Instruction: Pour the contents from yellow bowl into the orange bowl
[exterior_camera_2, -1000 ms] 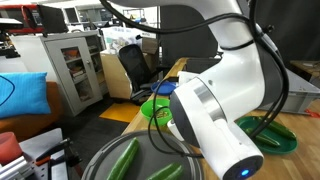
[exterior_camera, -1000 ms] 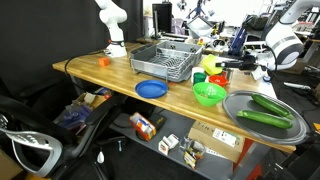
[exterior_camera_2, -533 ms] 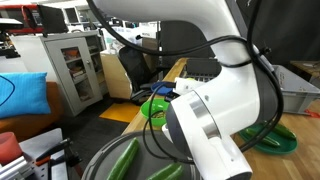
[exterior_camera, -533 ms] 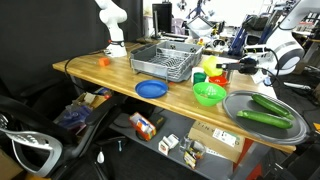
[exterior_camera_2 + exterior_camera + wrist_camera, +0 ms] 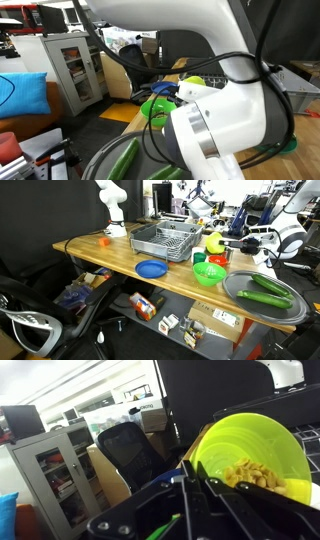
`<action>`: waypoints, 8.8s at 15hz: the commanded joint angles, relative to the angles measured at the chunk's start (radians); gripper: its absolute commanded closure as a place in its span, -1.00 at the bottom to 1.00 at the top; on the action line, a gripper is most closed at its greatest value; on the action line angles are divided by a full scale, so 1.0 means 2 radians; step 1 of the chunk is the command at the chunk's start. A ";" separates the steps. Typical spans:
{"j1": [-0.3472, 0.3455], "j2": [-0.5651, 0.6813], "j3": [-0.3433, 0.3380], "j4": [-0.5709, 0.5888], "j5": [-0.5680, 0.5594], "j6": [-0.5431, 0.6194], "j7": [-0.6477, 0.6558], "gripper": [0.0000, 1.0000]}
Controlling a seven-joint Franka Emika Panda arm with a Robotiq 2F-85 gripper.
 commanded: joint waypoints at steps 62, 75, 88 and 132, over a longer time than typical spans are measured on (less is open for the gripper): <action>-0.037 0.111 0.015 0.063 0.094 -0.170 0.063 0.98; -0.047 0.125 0.018 0.057 0.105 -0.207 0.061 0.98; -0.057 0.135 0.029 0.060 0.113 -0.245 0.063 0.98; 0.245 -0.266 0.043 -0.149 -0.310 0.588 0.032 0.98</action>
